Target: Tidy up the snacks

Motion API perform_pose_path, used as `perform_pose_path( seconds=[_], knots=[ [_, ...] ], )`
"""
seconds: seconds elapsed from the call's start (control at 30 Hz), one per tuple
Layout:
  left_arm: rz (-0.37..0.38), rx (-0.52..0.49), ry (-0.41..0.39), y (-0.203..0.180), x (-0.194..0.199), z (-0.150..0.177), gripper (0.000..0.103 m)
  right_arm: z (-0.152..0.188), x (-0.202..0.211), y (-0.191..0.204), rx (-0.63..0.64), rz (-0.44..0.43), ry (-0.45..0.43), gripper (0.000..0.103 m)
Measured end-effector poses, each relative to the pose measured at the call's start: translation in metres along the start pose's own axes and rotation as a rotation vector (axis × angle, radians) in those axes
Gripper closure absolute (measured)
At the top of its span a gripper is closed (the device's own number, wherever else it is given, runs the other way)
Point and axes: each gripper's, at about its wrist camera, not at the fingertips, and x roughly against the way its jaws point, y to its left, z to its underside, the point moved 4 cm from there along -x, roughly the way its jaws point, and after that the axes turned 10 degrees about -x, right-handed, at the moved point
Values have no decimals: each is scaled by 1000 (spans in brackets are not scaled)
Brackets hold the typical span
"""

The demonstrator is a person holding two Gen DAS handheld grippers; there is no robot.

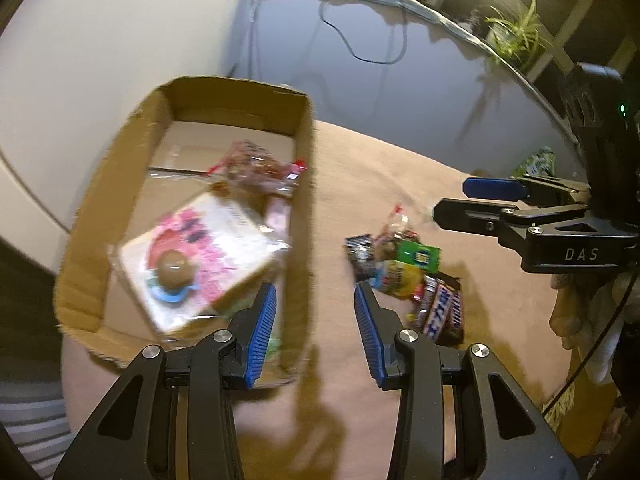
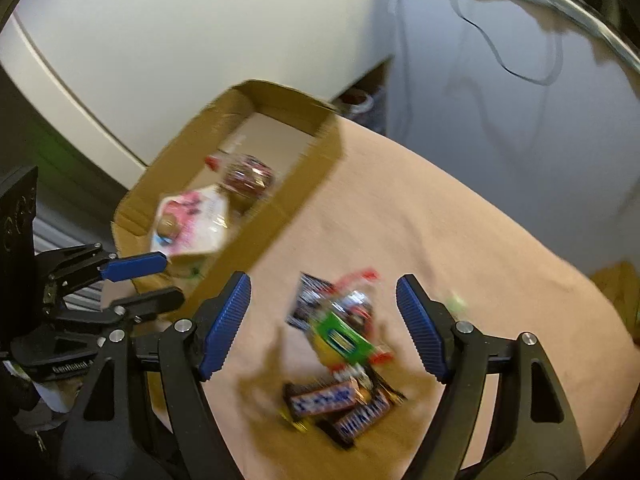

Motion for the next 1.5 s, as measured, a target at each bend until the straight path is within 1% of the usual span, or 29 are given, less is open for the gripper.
perform_pose_path(
  seconds=[0.13,0.23,0.4,0.6,0.67,0.73,0.77,0.83,0.97,1.03,1.17,1.23,1.3,1.4,1.5],
  knots=[
    [31,-34,17,-19,-8,-1,64,18,7,-30,-63,35,7,25],
    [60,-61,33,-34,-15,-2,64,35,8,-48,-108,51,31,25],
    [101,-113,61,-60,-26,-1,64,63,6,-64,-162,54,67,25],
    [144,-177,103,-89,-43,2,64,86,1,-73,-221,43,93,25],
    [153,-190,119,-94,-48,3,64,93,-3,-75,-243,32,103,30],
    [160,-198,132,-99,-54,4,64,96,-7,-77,-264,24,116,38],
    [160,-201,137,-101,-57,4,64,97,-10,-78,-272,18,120,40],
    [166,-202,148,-102,-63,3,64,100,-15,-78,-293,-2,136,47],
    [173,-183,165,-100,-73,3,65,101,-24,-77,-324,-36,152,52],
    [173,-175,173,-99,-78,2,67,101,-28,-78,-339,-44,159,56],
    [176,-182,185,-100,-86,1,67,101,-36,-79,-361,-63,177,62],
    [178,-190,187,-102,-88,2,67,101,-39,-78,-361,-66,186,66],
    [180,-191,188,-105,-92,0,67,102,-43,-76,-361,-65,195,69],
    [180,-190,187,-106,-95,-3,67,100,-46,-78,-374,-74,198,68],
    [178,-222,199,-109,-93,0,67,98,-47,-78,-379,-79,205,69]
  ],
)
